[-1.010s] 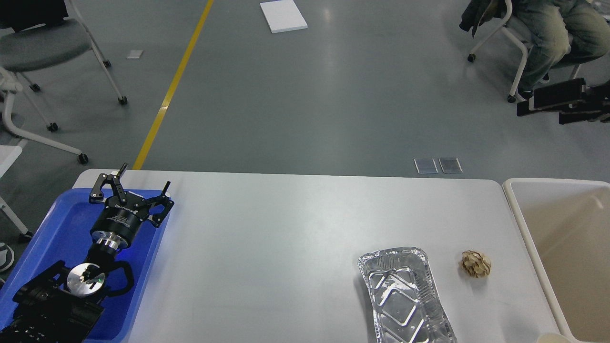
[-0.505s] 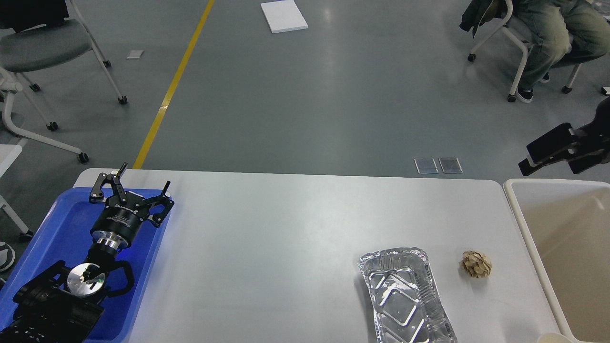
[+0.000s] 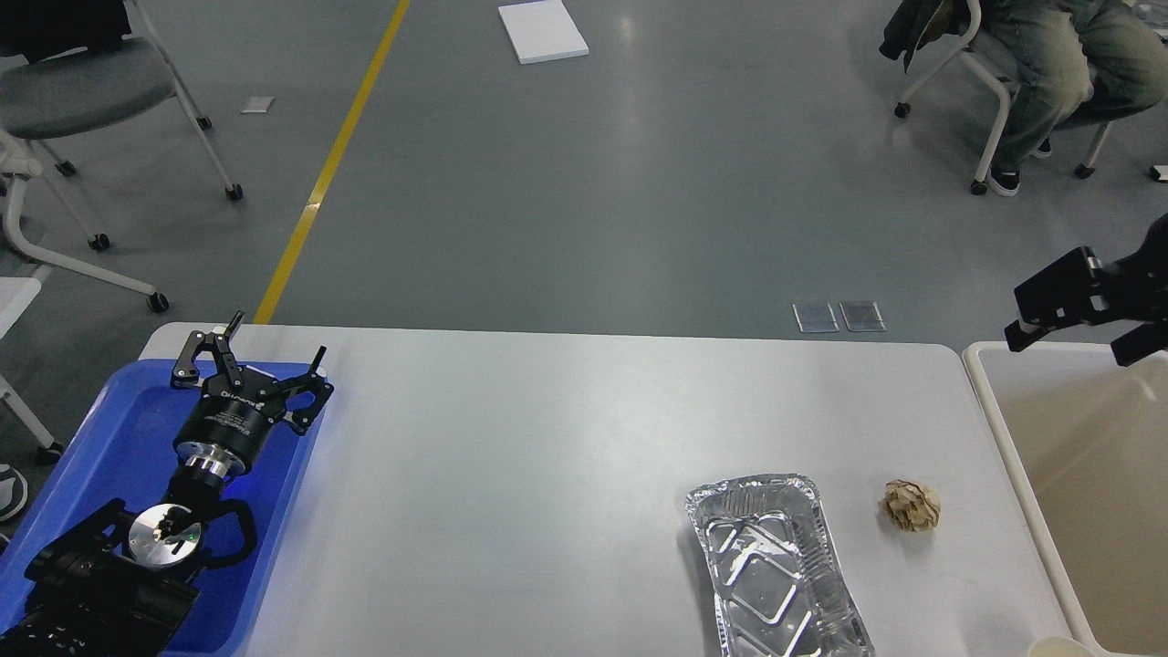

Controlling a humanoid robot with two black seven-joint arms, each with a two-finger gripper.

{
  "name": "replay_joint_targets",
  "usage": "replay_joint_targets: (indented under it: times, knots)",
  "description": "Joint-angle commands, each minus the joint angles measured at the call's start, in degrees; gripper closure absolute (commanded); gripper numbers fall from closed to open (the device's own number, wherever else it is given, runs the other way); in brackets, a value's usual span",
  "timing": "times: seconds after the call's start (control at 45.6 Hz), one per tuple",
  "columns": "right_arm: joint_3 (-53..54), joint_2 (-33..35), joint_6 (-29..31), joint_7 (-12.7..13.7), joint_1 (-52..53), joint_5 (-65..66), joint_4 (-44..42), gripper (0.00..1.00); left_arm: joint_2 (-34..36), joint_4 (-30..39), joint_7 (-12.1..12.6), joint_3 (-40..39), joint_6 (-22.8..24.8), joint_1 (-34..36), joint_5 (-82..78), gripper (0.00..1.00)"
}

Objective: Tidy desktop

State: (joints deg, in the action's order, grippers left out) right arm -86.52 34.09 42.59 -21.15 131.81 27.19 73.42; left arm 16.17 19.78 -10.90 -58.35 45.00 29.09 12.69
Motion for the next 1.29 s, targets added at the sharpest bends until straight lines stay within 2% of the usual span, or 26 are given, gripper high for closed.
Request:
replay_joint_targets:
  times: [0.0, 0.395, 0.658, 0.768, 1.273]
  knots:
    - [-5.33, -2.89, -5.59, 4.62, -1.72, -9.0, 1.46, 0.01, 0.0, 0.0, 0.0, 0.08, 0.0, 0.0, -0.03, 0.0]
    - [-3.66, -2.45, -6.91, 4.36, -2.43, -5.05, 1.29, 0.01, 0.0, 0.0, 0.0, -0.01, 0.0, 0.0, -0.03, 0.0]
    - [10.58, -1.93, -3.93, 4.01, -2.52, 5.94, 3.48, 0.0, 0.0, 0.0, 0.0, -0.01, 0.0, 0.0, -0.03, 0.0]
    - [10.76, -2.19, -1.64, 4.09, -2.61, 7.09, 4.8, 0.01, 0.0, 0.0, 0.0, -0.01, 0.0, 0.0, -0.03, 0.0]
    - [7.68, -2.1, -1.81, 4.36, -3.66, 7.26, 4.8, 0.01, 0.0, 0.0, 0.0, 0.08, 0.0, 0.0, 0.06, 0.0]
